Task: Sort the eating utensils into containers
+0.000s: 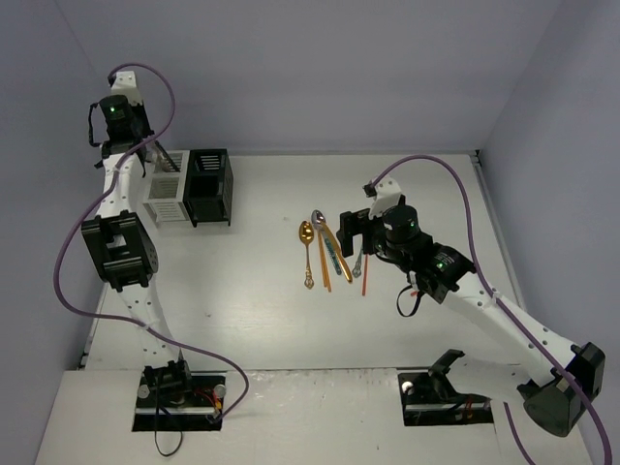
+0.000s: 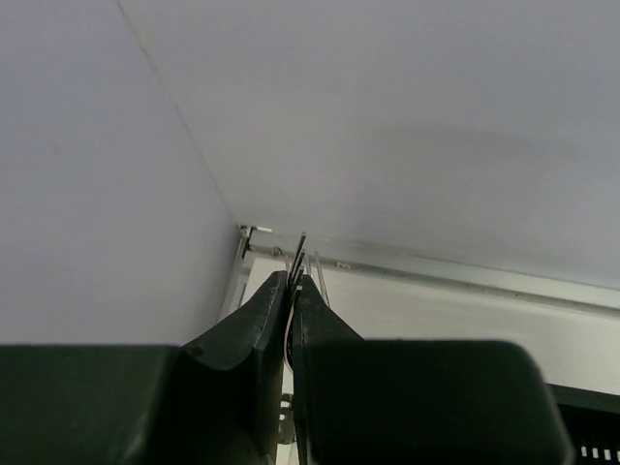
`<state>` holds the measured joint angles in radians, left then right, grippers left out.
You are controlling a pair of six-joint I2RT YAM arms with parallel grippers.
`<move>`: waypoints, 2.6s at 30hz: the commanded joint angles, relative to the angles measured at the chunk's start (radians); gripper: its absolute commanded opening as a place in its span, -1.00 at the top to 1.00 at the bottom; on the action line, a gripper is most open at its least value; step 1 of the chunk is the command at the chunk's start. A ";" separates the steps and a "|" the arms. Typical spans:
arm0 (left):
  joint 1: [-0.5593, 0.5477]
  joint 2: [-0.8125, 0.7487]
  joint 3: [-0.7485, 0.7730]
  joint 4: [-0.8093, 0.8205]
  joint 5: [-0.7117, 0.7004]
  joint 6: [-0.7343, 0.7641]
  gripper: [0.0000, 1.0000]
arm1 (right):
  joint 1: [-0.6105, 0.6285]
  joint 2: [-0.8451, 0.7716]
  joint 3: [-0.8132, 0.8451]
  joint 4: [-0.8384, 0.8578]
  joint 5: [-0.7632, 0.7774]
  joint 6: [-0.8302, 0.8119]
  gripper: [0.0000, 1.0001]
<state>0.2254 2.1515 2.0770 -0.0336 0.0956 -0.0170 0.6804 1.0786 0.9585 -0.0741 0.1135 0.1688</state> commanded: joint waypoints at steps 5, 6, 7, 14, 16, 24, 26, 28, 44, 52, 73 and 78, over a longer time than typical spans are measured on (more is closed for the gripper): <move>-0.002 -0.070 -0.118 0.173 -0.004 -0.040 0.92 | -0.009 -0.027 0.015 0.033 0.032 0.051 -1.00; -0.003 -0.078 -0.136 0.175 -0.006 -0.040 0.92 | -0.009 -0.028 0.013 0.033 0.034 0.056 -1.00; -0.002 -0.085 -0.153 0.175 -0.009 -0.042 0.90 | -0.009 -0.027 0.014 0.033 0.043 0.060 -1.00; 0.000 -0.177 -0.226 0.161 -0.036 -0.072 -0.05 | -0.031 0.004 0.014 0.027 0.147 0.106 -1.00; 0.002 -0.202 -0.230 0.134 -0.034 -0.095 -0.30 | -0.048 0.019 0.016 0.027 0.169 0.131 -1.00; -0.026 -0.344 -0.157 -0.180 -0.063 -0.213 -0.61 | -0.178 0.127 0.047 0.013 0.244 0.216 -0.88; -0.047 -0.403 -0.186 -0.244 -0.056 -0.252 -0.63 | -0.202 0.166 0.062 0.005 0.267 0.242 -0.80; -0.071 -0.456 -0.224 -0.301 -0.036 -0.280 -0.64 | -0.227 0.209 0.077 0.001 0.272 0.264 -0.70; -0.573 -0.796 -0.786 -0.465 -0.027 -0.301 -0.65 | -0.392 0.670 0.237 0.008 0.197 0.408 0.16; -0.677 -0.826 -0.877 -0.441 -0.018 -0.393 -0.65 | -0.411 0.818 0.308 0.014 0.225 0.425 0.26; -0.693 -0.785 -0.843 -0.442 0.022 -0.384 -0.65 | -0.453 0.922 0.345 0.026 0.199 0.417 0.45; -0.693 -0.781 -0.835 -0.443 0.019 -0.373 -0.65 | -0.453 0.951 0.338 0.027 0.207 0.425 0.55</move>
<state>-0.4648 1.3788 1.1866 -0.5188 0.1078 -0.3975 0.2340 2.0054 1.2818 -0.0437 0.3031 0.5764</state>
